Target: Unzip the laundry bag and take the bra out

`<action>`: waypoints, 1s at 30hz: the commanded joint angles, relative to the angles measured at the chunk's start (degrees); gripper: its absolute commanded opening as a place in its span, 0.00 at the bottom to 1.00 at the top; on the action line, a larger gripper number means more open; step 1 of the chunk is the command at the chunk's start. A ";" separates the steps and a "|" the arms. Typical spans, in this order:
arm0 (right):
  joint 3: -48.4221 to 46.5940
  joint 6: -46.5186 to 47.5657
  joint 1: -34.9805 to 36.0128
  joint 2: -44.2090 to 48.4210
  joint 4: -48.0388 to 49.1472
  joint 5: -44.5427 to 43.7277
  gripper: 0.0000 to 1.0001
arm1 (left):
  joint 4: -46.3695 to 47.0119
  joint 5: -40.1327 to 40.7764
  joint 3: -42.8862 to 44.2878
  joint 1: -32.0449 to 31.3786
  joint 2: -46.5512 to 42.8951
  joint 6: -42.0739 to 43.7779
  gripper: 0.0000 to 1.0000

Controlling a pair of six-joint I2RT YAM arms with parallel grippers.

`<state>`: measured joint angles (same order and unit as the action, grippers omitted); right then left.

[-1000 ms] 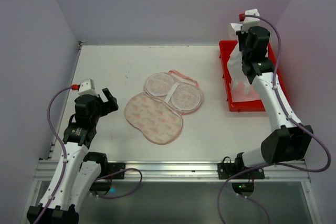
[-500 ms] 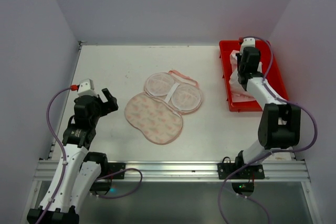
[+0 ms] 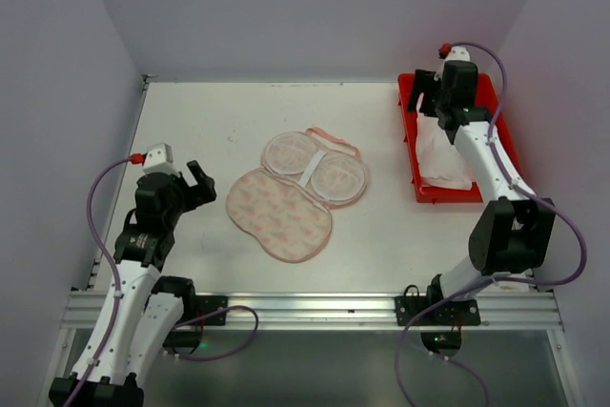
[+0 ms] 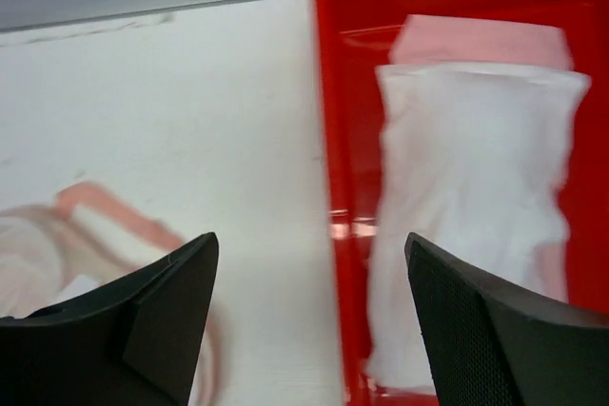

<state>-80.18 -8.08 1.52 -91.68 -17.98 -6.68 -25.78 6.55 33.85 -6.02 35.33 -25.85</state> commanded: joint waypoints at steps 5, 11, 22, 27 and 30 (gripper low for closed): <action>0.38 -2.74 14.19 -2.53 -7.51 18.46 0.83 | 2.66 -5.92 -0.80 0.31 4.65 2.03 1.00; -1.03 -5.80 18.25 -13.34 -6.46 19.68 0.83 | 2.31 -10.41 -0.71 0.31 8.87 0.72 1.00; 7.66 -10.38 18.26 -14.85 -1.62 10.81 0.84 | 10.65 -18.85 -8.08 -1.88 17.04 -9.56 0.93; 10.48 -11.70 18.26 -15.38 -0.84 14.49 0.78 | 18.47 -16.57 -10.11 -6.63 25.99 -12.12 0.86; 13.64 -12.57 18.26 -13.88 1.79 16.51 0.52 | 21.99 -14.47 -8.98 -9.08 31.79 -13.26 0.80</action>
<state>-69.12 -18.24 19.81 -108.22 -19.05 6.87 -11.88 -9.19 24.12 -12.97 63.20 -36.40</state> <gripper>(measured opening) 0.620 0.824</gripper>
